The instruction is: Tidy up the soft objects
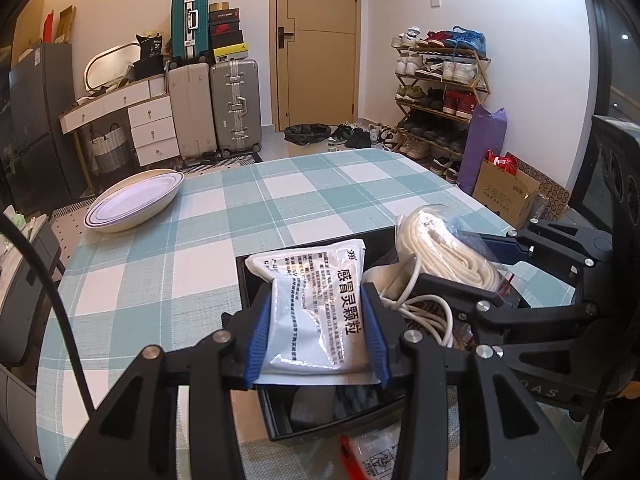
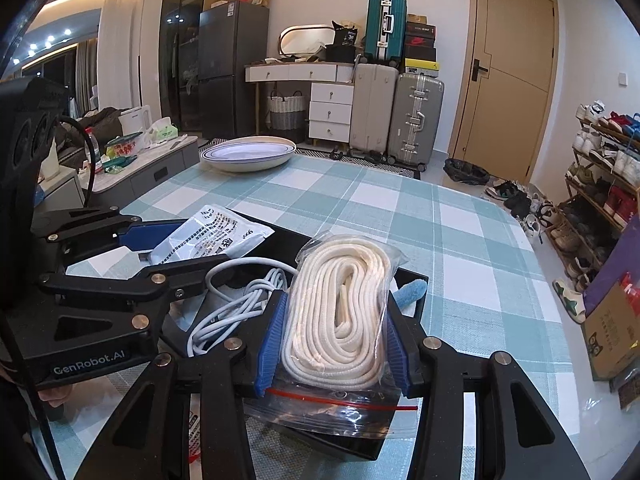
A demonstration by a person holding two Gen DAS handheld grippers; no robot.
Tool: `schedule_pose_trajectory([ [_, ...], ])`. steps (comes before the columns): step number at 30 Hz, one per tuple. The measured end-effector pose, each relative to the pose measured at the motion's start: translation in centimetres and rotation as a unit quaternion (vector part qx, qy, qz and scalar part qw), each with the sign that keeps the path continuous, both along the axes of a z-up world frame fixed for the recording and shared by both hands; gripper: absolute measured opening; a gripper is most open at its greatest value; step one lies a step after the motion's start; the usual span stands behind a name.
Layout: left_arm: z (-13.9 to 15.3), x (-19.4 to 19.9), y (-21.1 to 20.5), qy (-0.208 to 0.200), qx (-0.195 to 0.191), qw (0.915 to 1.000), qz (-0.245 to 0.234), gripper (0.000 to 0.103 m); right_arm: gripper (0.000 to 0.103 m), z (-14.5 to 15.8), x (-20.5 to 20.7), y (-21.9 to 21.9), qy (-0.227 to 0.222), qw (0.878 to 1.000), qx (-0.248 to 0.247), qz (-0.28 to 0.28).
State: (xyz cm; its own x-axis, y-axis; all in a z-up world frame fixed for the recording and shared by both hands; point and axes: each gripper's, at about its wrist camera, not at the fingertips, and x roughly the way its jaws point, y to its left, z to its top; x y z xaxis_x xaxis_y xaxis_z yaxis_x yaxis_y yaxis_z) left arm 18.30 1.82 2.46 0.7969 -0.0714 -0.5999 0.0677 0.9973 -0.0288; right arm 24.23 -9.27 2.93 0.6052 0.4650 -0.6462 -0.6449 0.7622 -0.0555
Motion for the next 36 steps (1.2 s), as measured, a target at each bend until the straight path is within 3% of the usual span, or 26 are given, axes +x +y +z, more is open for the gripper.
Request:
schedule_pose_trajectory([
  [14, -0.7, 0.3, -0.5, 0.019, 0.005, 0.9997, -0.013, 0.044, 0.052, 0.2, 0.2, -1.2, -0.009, 1.000, 0.008, 0.001],
  [17, -0.6, 0.3, -0.2, 0.025, -0.008, 0.9996, -0.011, 0.047, 0.064, 0.8, -0.1, -2.1, -0.018, 1.000, 0.014, -0.007],
  [21, 0.1, -0.2, 0.5, 0.021, -0.028, 0.9994, -0.004, 0.059, 0.078, 1.4, -0.6, -3.6, -0.022, 0.999, 0.018, -0.017],
  [26, 1.3, -1.7, 0.8, 0.007, -0.022, 0.9997, 0.010, 0.090, 0.096, 1.9, -1.6, -5.2, -0.009, 0.999, 0.031, -0.022],
  [28, 1.7, -2.3, 1.0, 0.000, -0.022, 0.9997, 0.011, 0.091, 0.101, 2.1, -2.1, -5.6, -0.004, 0.999, 0.037, -0.020],
  [31, 1.9, -3.3, 1.1, 0.000, -0.012, 0.9998, 0.016, 0.103, 0.102, 2.4, -2.7, -6.0, 0.005, 0.998, 0.052, -0.016],
  [36, 2.2, -5.4, 0.9, -0.007, 0.000, 0.9998, 0.019, 0.103, 0.102, 2.9, -4.2, -6.3, 0.016, 0.998, 0.063, -0.002],
])
